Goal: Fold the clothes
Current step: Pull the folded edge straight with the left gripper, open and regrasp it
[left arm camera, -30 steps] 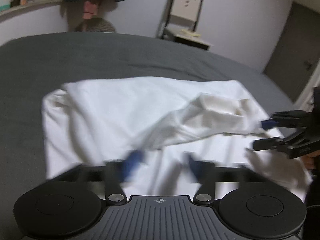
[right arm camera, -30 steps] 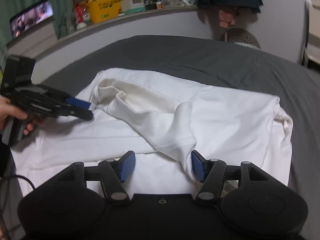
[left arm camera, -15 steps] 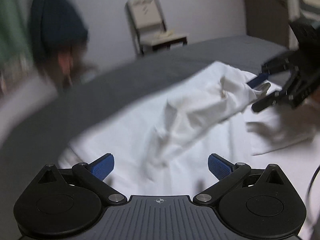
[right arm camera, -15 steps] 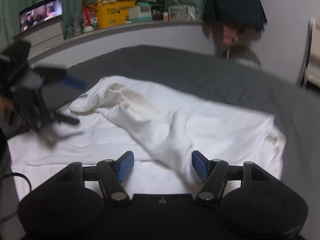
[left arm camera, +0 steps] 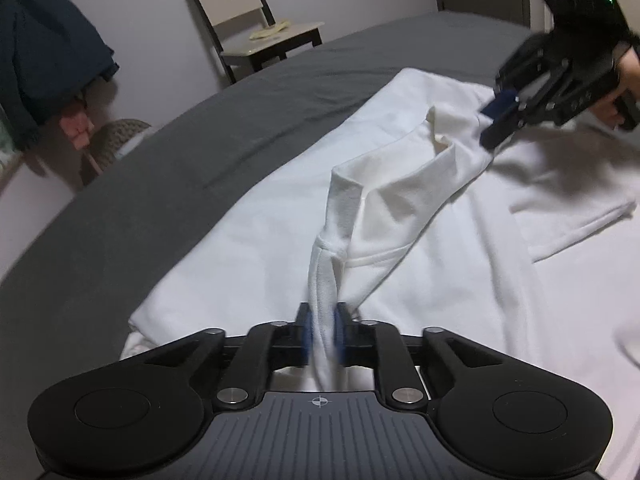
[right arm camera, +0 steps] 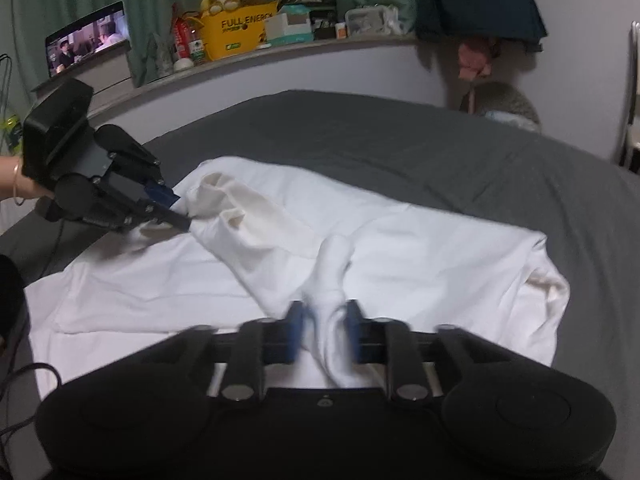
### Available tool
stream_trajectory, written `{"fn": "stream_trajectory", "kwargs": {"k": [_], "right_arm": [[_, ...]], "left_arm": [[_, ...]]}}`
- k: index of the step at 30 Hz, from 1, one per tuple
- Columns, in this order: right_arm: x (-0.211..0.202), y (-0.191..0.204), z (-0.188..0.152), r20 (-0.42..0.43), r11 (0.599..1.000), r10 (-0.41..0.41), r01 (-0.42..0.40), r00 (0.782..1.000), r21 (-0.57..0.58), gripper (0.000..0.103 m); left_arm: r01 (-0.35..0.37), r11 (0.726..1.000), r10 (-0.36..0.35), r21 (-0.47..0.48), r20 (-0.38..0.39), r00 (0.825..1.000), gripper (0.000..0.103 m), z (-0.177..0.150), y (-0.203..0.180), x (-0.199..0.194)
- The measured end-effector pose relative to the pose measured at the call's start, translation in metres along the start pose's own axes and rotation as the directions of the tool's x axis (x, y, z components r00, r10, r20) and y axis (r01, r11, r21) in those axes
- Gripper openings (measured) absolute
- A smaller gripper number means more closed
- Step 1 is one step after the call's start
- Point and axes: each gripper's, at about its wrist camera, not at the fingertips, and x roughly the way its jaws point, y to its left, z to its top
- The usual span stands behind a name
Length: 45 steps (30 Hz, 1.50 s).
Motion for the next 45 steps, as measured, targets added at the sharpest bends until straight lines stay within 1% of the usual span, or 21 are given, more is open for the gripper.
{"fn": "stream_trajectory", "kwargs": {"k": [5, 8, 10, 12, 14, 17, 18, 19, 20, 21, 22, 23, 26, 28, 32, 34, 36, 38, 40, 41, 45], "right_arm": [[-0.034, 0.026, -0.004, 0.033, 0.978, 0.038, -0.031, 0.999, -0.207, 0.009], [-0.040, 0.045, -0.015, -0.049, 0.944, -0.006, -0.011, 0.999, -0.330, 0.007], [-0.032, 0.055, -0.023, -0.142, 0.929, -0.017, -0.037, 0.990, -0.369, 0.007], [-0.022, 0.059, -0.028, -0.220, 0.925, -0.001, -0.083, 0.975, -0.372, 0.006], [-0.021, 0.059, -0.026, -0.228, 0.931, 0.010, -0.093, 0.974, -0.354, 0.005], [-0.034, 0.043, -0.017, -0.159, 0.964, 0.044, -0.084, 0.986, -0.253, 0.008], [-0.041, 0.037, -0.015, -0.116, 0.975, 0.044, -0.069, 0.992, -0.213, 0.017], [-0.048, 0.030, -0.012, -0.072, 0.984, 0.041, -0.053, 0.997, -0.173, 0.022], [-0.052, 0.027, -0.011, -0.052, 0.986, 0.004, -0.012, 0.999, -0.167, 0.030], [-0.056, 0.025, -0.010, -0.035, 0.986, -0.037, 0.031, 0.999, -0.164, 0.031], [-0.056, 0.026, -0.010, -0.050, 0.978, -0.084, 0.073, 0.995, -0.194, 0.031], [-0.054, 0.030, -0.012, -0.078, 0.962, -0.140, 0.117, 0.987, -0.245, 0.031], [-0.038, 0.045, -0.025, -0.152, 0.909, -0.242, 0.170, 0.958, -0.381, 0.031], [-0.030, 0.054, -0.029, -0.153, 0.863, -0.298, 0.198, 0.942, -0.466, 0.031], [-0.015, 0.072, -0.041, -0.070, 0.653, -0.471, 0.294, 0.879, -0.699, 0.031], [-0.009, 0.076, -0.045, -0.055, 0.621, -0.467, 0.283, 0.883, -0.731, 0.030], [-0.004, 0.079, -0.045, -0.051, 0.615, -0.448, 0.267, 0.892, -0.742, 0.024], [-0.005, 0.075, -0.045, -0.053, 0.625, -0.436, 0.260, 0.898, -0.736, 0.016], [-0.006, 0.070, -0.043, -0.053, 0.644, -0.426, 0.261, 0.903, -0.719, 0.008], [-0.012, 0.068, -0.040, -0.046, 0.663, -0.421, 0.273, 0.906, -0.697, 0.007], [-0.033, 0.054, -0.031, -0.054, 0.769, -0.385, 0.288, 0.922, -0.571, 0.006]], "left_arm": [[-0.029, 0.999, 0.032, -0.028, 0.118, 0.993, 0.009, -0.015, -0.003, -0.028], [-0.015, 0.999, 0.010, 0.046, 0.113, 0.994, 0.009, -0.033, -0.015, -0.044], [0.009, 0.997, -0.014, 0.071, 0.066, 0.998, 0.009, -0.044, -0.020, -0.046], [0.025, 0.997, -0.028, 0.071, 0.042, 0.999, 0.009, -0.051, -0.023, -0.047], [0.036, 0.998, -0.038, 0.052, 0.033, 0.999, 0.009, -0.057, -0.024, -0.048], [0.040, 0.999, -0.038, -0.025, 0.087, 0.995, 0.010, -0.063, -0.021, -0.057], [0.041, 0.998, -0.034, -0.054, 0.111, 0.993, 0.010, -0.064, -0.018, -0.061], [0.039, 0.996, -0.028, -0.077, 0.134, 0.991, 0.014, -0.065, -0.016, -0.064], [0.028, 0.996, -0.016, -0.081, 0.150, 0.989, 0.034, -0.066, -0.014, -0.067], [0.014, 0.997, -0.001, -0.079, 0.164, 0.987, 0.071, -0.068, -0.013, -0.070], [-0.009, 0.998, 0.020, -0.064, 0.175, 0.984, 0.088, -0.068, -0.014, -0.071], [-0.036, 0.998, 0.043, -0.044, 0.186, 0.982, 0.099, -0.067, -0.017, -0.071], [-0.032, 0.999, 0.031, 0.006, 0.155, 0.987, 0.099, -0.064, -0.020, -0.067], [-0.062, 0.997, 0.057, 0.037, 0.123, 0.991, 0.099, -0.063, -0.021, -0.061], [-0.163, 0.973, 0.151, 0.165, 0.084, 0.985, 0.098, -0.058, -0.028, -0.053], [-0.171, 0.949, 0.159, 0.263, 0.066, 0.985, 0.092, -0.056, -0.034, -0.049], [-0.153, 0.932, 0.150, 0.329, 0.033, 0.988, 0.066, -0.055, -0.038, -0.044], [-0.137, 0.923, 0.144, 0.360, 0.005, 0.990, 0.048, -0.055, -0.041, -0.039], [-0.122, 0.937, 0.131, 0.327, -0.007, 0.991, 0.028, -0.052, -0.040, -0.037], [-0.116, 0.949, 0.124, 0.295, -0.011, 0.992, 0.009, -0.050, -0.038, -0.037], [-0.097, 0.976, 0.100, 0.196, -0.009, 0.995, 0.008, -0.052, -0.026, -0.042]]}}
